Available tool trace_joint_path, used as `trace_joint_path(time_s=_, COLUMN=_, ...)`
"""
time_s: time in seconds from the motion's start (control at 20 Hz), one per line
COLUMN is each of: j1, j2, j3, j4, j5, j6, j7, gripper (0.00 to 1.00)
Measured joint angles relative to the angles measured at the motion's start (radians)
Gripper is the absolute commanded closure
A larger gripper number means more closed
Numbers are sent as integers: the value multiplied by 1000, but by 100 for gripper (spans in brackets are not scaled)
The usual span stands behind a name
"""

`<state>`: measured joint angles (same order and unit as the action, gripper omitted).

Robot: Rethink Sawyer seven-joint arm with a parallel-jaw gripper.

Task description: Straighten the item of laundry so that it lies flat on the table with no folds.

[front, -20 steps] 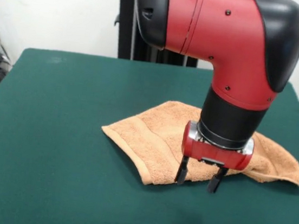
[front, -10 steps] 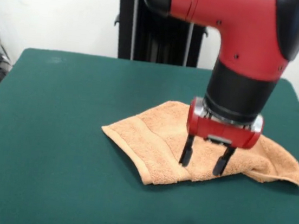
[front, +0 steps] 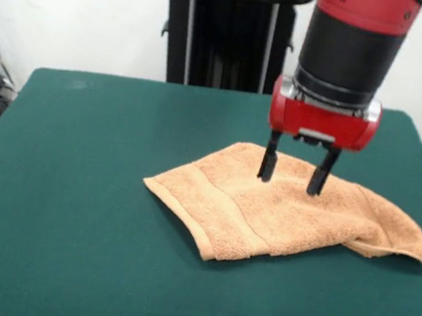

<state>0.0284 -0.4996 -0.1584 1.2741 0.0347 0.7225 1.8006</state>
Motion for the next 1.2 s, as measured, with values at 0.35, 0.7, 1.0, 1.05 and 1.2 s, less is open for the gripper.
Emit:
trace_joint_path(time_s=0.35, j1=-15, j2=-49, j3=0, j4=70, j5=-4, j6=0, j7=0, gripper=0)
trace_joint_path(time_s=0.7, j1=-26, j2=-70, j3=0, j4=137, j5=-27, j6=-12, j7=0, gripper=0)
trace_joint_path(time_s=1.0, j1=-41, j2=-63, j3=3, j4=161, j5=-37, j6=-55, j7=0, gripper=0)
trace_joint_path(time_s=1.05, j1=-47, j2=-60, j3=5, j4=164, j5=-37, j6=-70, j7=0, gripper=0)
trace_joint_path(time_s=1.2, j1=-55, j2=-55, j3=6, j4=164, j5=-37, j6=-90, j7=0, gripper=0)
